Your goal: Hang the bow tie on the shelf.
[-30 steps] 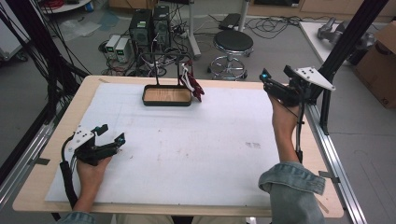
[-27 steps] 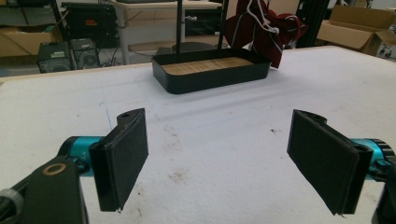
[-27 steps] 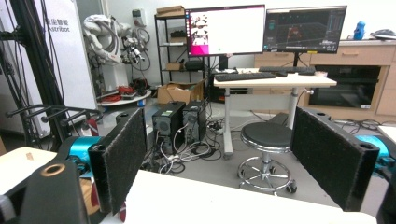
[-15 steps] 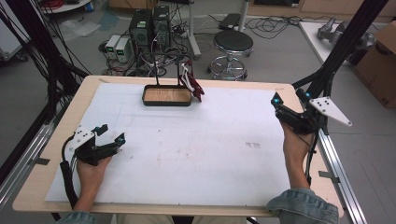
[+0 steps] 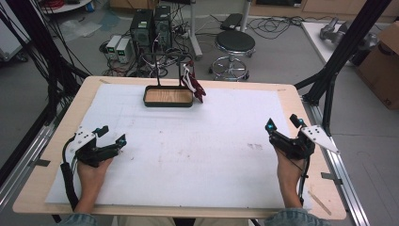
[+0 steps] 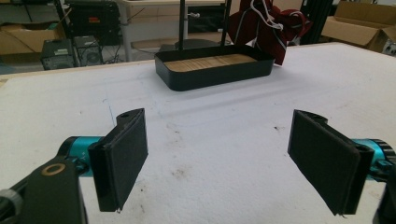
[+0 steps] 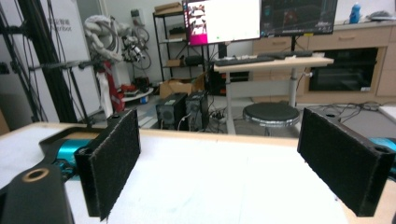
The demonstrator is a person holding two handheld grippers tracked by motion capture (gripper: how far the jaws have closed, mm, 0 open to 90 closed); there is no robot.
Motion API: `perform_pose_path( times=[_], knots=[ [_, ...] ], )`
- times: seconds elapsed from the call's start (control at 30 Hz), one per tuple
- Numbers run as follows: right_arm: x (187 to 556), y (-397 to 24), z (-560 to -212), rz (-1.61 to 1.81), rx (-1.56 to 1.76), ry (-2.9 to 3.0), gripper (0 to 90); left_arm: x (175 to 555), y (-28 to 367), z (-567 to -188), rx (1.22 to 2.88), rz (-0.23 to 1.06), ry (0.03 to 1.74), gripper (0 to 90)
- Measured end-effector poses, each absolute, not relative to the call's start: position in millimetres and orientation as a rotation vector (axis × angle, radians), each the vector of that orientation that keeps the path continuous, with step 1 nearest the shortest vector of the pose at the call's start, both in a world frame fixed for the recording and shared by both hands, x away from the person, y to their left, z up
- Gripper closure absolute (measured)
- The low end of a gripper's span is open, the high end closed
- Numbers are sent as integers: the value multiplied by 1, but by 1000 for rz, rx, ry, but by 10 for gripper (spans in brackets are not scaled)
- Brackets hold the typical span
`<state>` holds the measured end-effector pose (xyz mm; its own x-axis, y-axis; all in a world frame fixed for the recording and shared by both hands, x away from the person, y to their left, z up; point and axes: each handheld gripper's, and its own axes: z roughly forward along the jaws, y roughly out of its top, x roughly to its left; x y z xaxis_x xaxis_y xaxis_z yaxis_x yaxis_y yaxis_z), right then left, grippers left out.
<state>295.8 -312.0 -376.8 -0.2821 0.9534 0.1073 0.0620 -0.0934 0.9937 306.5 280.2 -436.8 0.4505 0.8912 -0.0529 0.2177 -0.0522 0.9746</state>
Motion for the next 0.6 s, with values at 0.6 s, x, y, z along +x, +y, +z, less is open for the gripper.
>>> perform_pose_path(
  times=[0.6],
  knots=[
    [286,-296,-417,1377,1154,1548,125,306,280,-437,1561,740,1009,202]
  ],
)
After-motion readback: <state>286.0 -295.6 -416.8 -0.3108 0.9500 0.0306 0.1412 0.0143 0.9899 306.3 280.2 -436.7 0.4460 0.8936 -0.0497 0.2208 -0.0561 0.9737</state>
